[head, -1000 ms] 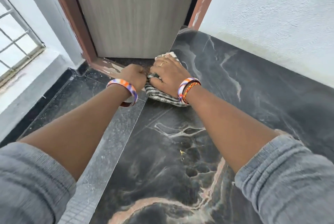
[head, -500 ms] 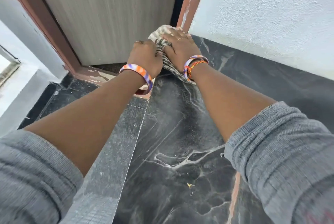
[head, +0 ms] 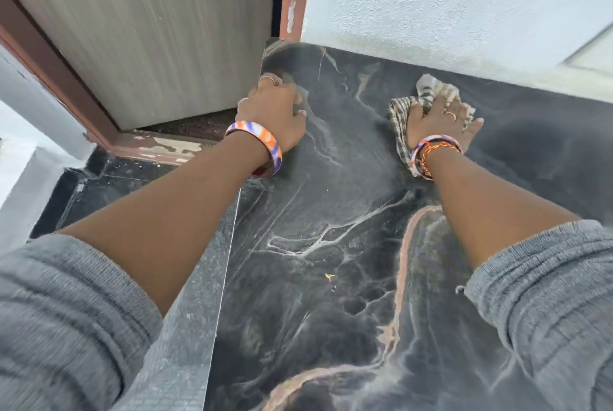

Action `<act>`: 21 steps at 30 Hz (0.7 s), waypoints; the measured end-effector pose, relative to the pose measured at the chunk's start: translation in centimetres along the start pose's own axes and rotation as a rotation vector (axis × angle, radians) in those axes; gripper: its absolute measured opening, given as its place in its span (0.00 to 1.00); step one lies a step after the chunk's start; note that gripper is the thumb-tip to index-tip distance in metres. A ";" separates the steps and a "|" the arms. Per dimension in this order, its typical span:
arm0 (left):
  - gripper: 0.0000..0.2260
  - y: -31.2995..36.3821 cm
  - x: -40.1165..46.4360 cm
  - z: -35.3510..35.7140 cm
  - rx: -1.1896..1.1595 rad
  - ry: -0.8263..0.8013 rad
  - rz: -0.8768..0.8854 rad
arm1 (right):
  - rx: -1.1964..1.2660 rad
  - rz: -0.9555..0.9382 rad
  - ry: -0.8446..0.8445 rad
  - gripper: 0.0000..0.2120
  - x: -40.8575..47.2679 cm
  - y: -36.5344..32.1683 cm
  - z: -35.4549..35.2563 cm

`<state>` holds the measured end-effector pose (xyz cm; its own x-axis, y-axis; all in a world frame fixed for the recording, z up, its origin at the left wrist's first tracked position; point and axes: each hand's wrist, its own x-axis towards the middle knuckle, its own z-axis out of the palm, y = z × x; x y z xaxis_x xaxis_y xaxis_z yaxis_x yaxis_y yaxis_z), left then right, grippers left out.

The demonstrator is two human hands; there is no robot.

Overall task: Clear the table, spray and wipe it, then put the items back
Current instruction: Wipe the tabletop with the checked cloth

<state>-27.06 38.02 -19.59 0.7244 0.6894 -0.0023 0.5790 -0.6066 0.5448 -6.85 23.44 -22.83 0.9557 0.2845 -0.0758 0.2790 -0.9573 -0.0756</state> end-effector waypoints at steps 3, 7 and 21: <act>0.13 0.6 -1.8 0.1 0.035 0.004 0.023 | 0.005 0.077 0.017 0.30 -2.2 3.9 -0.2; 0.13 -0.1 -4.7 -0.2 0.042 0.010 0.026 | 0.011 -0.132 -0.014 0.28 -7.0 4.6 -0.2; 0.14 -1.2 -17.5 -1.2 0.116 0.137 -0.139 | -0.020 -1.114 -0.171 0.27 -29.9 0.8 2.0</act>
<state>-40.93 27.17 -19.21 0.5819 0.8119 0.0475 0.7145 -0.5383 0.4468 -35.38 14.28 -22.56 0.1482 0.9827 -0.1113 0.9714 -0.1658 -0.1698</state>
